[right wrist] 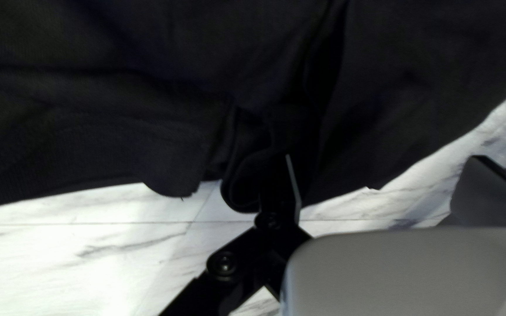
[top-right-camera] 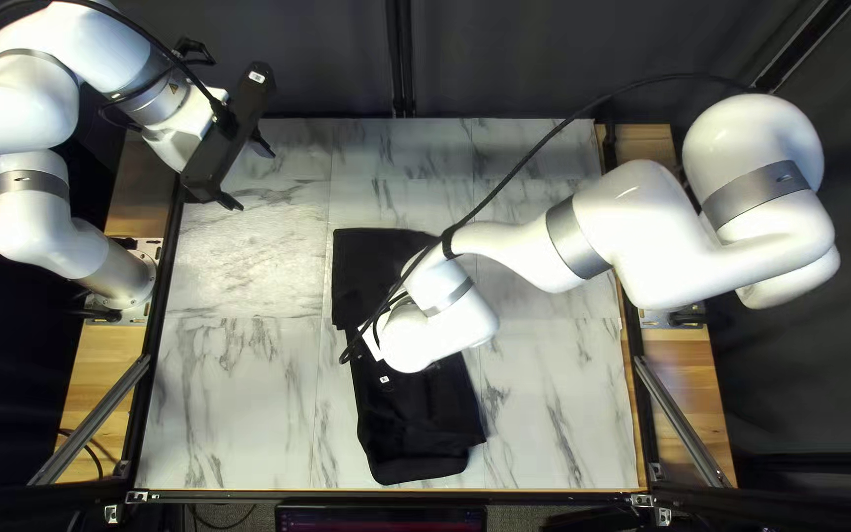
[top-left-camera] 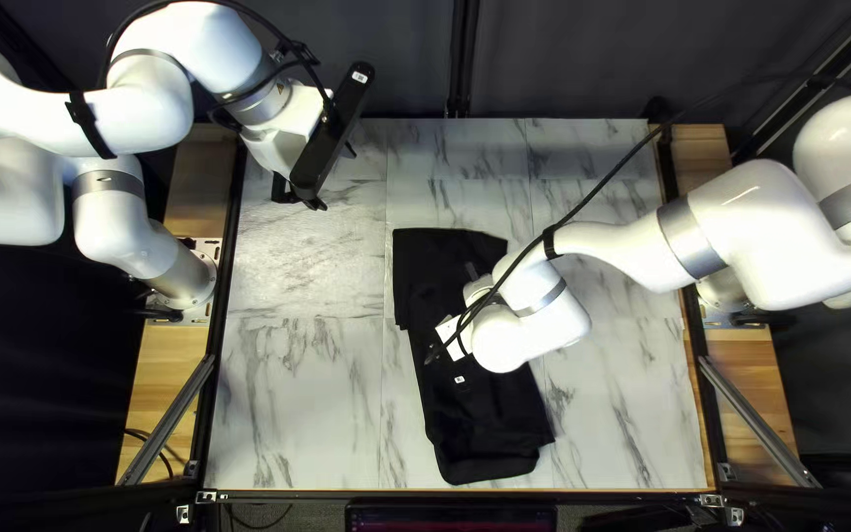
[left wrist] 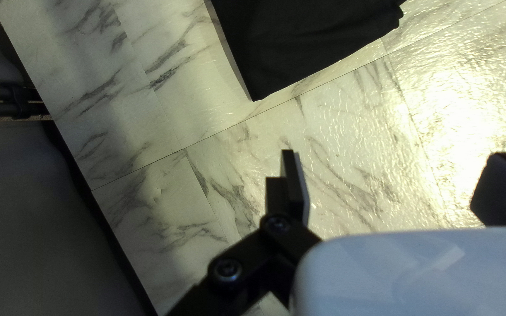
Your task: Fold t-shirt
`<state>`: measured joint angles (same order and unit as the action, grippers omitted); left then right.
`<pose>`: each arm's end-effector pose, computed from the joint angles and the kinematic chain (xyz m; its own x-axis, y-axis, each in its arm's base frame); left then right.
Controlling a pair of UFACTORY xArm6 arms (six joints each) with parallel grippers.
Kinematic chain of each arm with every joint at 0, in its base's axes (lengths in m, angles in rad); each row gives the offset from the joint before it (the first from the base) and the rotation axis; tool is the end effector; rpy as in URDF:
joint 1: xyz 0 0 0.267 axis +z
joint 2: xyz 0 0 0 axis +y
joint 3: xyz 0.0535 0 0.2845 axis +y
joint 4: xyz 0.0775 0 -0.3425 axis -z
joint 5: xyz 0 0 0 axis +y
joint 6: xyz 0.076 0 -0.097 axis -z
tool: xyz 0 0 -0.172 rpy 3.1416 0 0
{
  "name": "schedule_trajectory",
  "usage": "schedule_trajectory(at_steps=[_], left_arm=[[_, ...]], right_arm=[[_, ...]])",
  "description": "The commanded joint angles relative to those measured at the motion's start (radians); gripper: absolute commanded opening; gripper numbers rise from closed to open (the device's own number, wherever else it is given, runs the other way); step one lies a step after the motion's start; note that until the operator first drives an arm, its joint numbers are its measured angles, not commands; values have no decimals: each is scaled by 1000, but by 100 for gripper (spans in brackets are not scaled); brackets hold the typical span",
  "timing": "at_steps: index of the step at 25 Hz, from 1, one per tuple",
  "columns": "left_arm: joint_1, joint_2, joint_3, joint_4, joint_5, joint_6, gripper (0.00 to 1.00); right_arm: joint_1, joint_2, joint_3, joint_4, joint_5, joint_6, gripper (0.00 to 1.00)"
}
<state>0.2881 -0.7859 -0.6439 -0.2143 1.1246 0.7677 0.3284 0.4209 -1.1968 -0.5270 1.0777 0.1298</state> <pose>0.3392 0.0540 0.3055 0.8510 -0.3867 0.3554 -0.3957 -0.9170 -0.0504 0.4797 0.0567 0.0543 0.8571 0.4232 -0.2937 0.5119 -0.7636 0.3936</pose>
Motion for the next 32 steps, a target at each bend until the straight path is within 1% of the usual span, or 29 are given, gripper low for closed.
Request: schedule_trajectory(at_steps=[1, 3, 4, 5, 6, 7, 8, 9, 10, 14, 30, 31, 32], left_arm=[[0, 0, 0, 0, 0, 0, 100], [0, 0, 0, 0, 0, 0, 100], [0, 0, 0, 0, 0, 0, 100], [0, 0, 0, 0, 0, 0, 100], [0, 0, 0, 0, 0, 0, 100], [0, 0, 0, 0, 0, 0, 100], [0, 0, 0, 0, 0, 0, 100], [0, 0, 0, 0, 0, 0, 100], [0, 0, 0, 0, 0, 0, 100], [0, 0, 0, 0, 0, 0, 100], [0, 0, 0, 0, 0, 0, 100], [0, 0, 0, 0, 0, 0, 100], [0, 0, 0, 0, 0, 0, 100]], right_arm=[[2, 14, -19, 7, 8, -3, 100], [2, 23, -30, 6, 12, -3, 100], [3, 27, -37, 6, 16, -4, 97], [4, 30, -42, 5, 19, -4, 80], [5, 34, -48, 3, 24, -4, 80], [6, 36, -49, 1, 26, -3, 51], [6, 37, -49, 0, 27, -2, 4], [8, 40, -51, -2, 28, 0, 2], [8, 42, -51, -3, 29, 1, 0], [13, 51, -62, -2, 37, 1, 0], [46, 30, -75, 10, 99, 6, 1], [46, 29, -73, 11, 99, 5, 16], [46, 28, -71, 11, 98, 4, 33]])
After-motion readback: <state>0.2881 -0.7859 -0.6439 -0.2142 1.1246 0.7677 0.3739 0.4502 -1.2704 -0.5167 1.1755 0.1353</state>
